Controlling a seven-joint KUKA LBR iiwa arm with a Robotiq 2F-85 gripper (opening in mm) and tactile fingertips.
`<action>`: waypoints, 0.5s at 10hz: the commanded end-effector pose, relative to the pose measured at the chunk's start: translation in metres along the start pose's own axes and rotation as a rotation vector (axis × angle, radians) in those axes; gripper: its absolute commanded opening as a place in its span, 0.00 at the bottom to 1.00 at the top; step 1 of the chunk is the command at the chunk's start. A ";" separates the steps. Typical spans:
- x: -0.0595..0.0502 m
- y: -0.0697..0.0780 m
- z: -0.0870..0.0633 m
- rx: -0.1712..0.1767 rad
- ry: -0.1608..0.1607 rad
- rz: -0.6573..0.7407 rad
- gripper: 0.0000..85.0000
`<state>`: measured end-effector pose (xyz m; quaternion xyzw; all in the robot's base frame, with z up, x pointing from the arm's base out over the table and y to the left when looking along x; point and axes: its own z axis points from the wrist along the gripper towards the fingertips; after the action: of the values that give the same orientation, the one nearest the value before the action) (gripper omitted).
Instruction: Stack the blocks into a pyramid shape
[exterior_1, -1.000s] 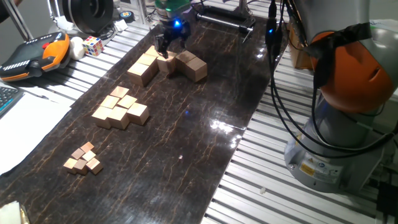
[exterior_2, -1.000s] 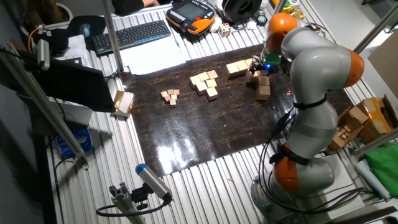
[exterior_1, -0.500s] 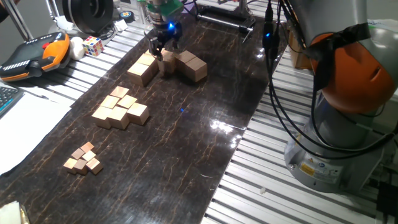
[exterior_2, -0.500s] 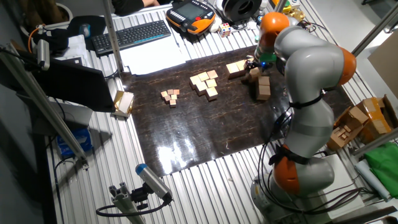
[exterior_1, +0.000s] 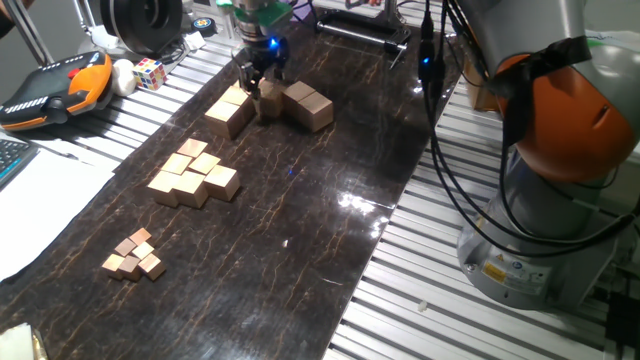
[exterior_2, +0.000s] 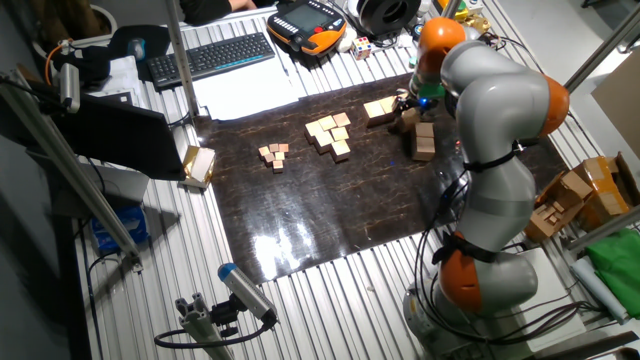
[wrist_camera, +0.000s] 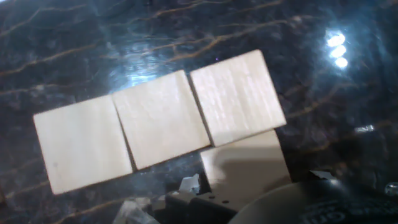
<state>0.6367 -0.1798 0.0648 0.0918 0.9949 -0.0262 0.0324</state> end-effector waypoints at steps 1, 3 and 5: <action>-0.002 0.000 0.002 -0.005 0.000 -0.002 1.00; -0.003 0.000 0.007 -0.014 0.002 -0.012 0.97; -0.003 -0.002 0.009 -0.012 0.004 -0.032 0.78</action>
<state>0.6404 -0.1832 0.0570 0.0750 0.9965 -0.0208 0.0305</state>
